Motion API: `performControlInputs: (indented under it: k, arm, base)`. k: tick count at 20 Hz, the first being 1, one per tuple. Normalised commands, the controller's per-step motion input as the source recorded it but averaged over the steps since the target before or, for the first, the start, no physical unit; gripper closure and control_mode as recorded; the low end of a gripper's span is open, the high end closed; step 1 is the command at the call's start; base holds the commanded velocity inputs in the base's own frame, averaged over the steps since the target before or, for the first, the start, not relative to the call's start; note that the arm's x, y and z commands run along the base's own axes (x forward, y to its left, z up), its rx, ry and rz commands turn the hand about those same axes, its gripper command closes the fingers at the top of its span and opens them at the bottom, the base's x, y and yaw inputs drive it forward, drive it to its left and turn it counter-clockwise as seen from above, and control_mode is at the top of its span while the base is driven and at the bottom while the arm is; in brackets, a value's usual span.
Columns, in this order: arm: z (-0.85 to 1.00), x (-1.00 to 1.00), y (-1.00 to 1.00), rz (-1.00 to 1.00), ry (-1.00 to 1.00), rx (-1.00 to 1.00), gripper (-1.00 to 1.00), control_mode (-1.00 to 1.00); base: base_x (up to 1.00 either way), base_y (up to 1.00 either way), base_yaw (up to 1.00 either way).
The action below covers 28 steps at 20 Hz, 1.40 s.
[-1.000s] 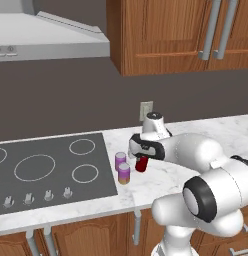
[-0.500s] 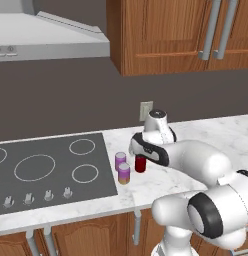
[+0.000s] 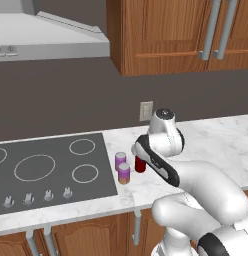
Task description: Four empty soda cans are scattered around the kitchen. Gather all the cans and cluster them next to the stove for recycling.
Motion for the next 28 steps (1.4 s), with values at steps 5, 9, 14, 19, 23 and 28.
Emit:
performControlInputs:
  k: [5,9,14,19,23,28]
  arm:
    - [0.30,-0.53,0.00,0.04,-0.09,0.00,-1.00,-1.00]
    - [0.31,-0.54,0.00,0.04,-0.06,0.01,-1.00,-1.00]
    - [0.37,-0.49,0.00,0.04,-0.03,0.02,-1.00,-1.00]
    - [0.50,-0.47,0.00,0.01,-0.02,0.02,-1.00,-1.00]
    - [0.48,-0.39,-0.02,0.00,0.00,0.02,-1.00,-1.00]
    - [0.29,-0.34,-0.04,0.00,0.00,0.00,-1.00,-1.00]
  base:
    - [0.00,0.00,0.00]
    - [0.00,0.00,0.00]
    - [0.00,0.00,0.00]
    - [0.00,0.00,0.00]
    - [0.00,0.00,0.00]
    - [0.00,0.00,0.00]
